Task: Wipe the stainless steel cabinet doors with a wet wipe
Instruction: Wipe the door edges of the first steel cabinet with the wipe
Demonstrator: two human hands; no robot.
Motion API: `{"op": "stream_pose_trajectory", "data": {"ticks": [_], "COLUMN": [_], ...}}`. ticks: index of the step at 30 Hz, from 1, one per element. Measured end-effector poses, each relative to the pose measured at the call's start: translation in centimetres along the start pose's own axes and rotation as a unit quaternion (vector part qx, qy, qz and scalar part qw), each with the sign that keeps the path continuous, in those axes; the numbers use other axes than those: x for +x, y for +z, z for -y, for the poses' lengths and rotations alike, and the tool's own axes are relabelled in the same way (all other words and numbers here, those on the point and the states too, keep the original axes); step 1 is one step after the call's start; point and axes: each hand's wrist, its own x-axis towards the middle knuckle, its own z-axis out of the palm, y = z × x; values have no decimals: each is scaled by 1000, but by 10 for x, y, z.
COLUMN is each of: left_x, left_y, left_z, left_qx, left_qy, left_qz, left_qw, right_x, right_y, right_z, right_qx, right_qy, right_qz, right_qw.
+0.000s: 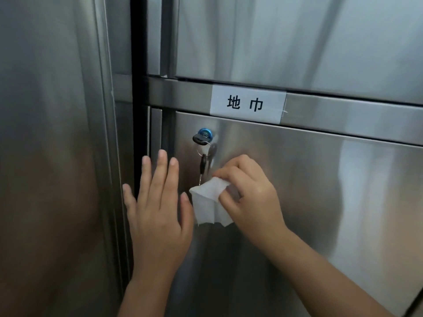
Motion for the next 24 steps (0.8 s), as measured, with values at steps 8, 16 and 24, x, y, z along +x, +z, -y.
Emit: {"op": "stream_pose_trajectory", "data": {"ticks": [8,16,24], "left_x": [-22,-33,-27], "left_y": [10,23,12], "left_z": [9,-1,1], "left_qx": [-1,-10,-7], "left_qy": [25,47,29], "left_qz": [13,33,25], "left_qw": [1000,998,999], "right_x": [-14,-18,-29], "right_y": [10,15,5], "right_z": [-23,-30,-18], "right_qx": [-142,-250,-317], "right_qy": [-89,-113,-148], "right_qz": [-73,-194,-98], "right_qw": [983,942,932]}}
